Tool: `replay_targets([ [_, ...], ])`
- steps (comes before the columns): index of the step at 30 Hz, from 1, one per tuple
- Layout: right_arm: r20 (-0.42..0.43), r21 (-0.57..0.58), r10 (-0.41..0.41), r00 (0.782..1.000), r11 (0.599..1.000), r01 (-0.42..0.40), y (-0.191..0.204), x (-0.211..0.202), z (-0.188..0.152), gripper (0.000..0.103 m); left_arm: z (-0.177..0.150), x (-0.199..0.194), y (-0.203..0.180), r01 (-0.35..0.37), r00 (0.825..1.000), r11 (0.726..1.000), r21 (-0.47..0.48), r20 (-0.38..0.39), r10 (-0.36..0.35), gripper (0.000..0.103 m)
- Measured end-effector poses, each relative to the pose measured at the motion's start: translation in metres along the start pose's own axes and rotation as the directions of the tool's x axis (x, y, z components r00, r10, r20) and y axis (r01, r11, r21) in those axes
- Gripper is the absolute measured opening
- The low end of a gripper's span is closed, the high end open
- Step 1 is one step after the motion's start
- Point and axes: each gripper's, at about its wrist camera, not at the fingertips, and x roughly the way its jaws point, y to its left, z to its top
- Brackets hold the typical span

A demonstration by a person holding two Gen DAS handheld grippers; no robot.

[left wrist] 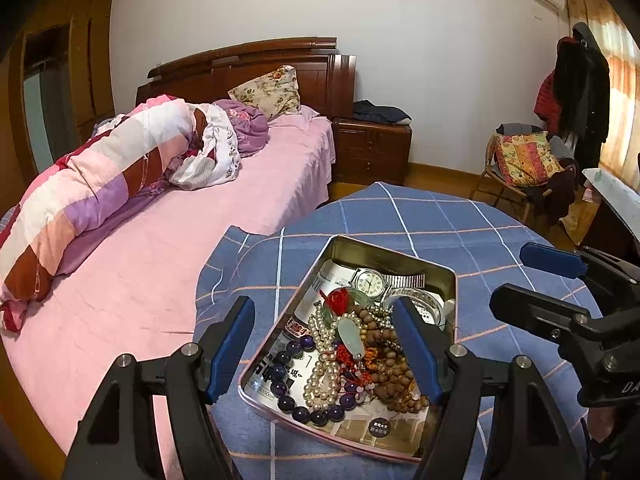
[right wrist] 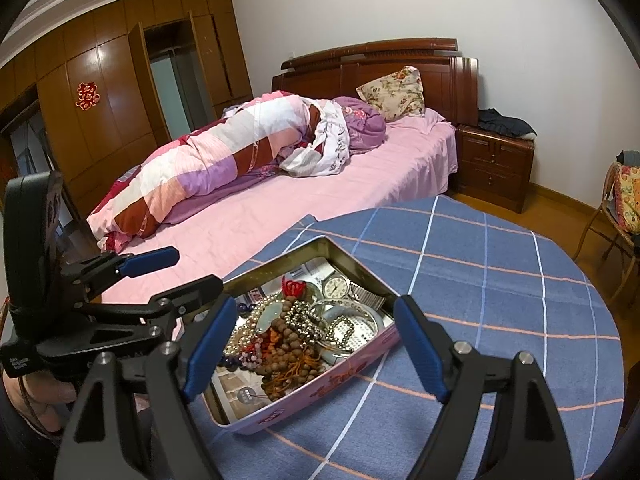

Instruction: Organize jewelry

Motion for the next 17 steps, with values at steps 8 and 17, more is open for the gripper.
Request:
replay_targets([
  [8, 0.003, -0.008, -0.003, 1.0, 1.0, 0.003, -0.0011, 0.0, 0.0, 0.084, -0.0004, -0.0018, -0.0009, -0.049, 0.999, 0.999, 0.015, 0.018, 0.048, 0.085],
  [17, -0.004, -0.005, -0.019, 1.0, 1.0, 0.019, -0.0091, -0.0011, -0.0051, 0.084, -0.0016, -0.0043, -0.0064, -0.042, 0.999, 0.998, 0.047, 0.034, 0.041, 0.085],
])
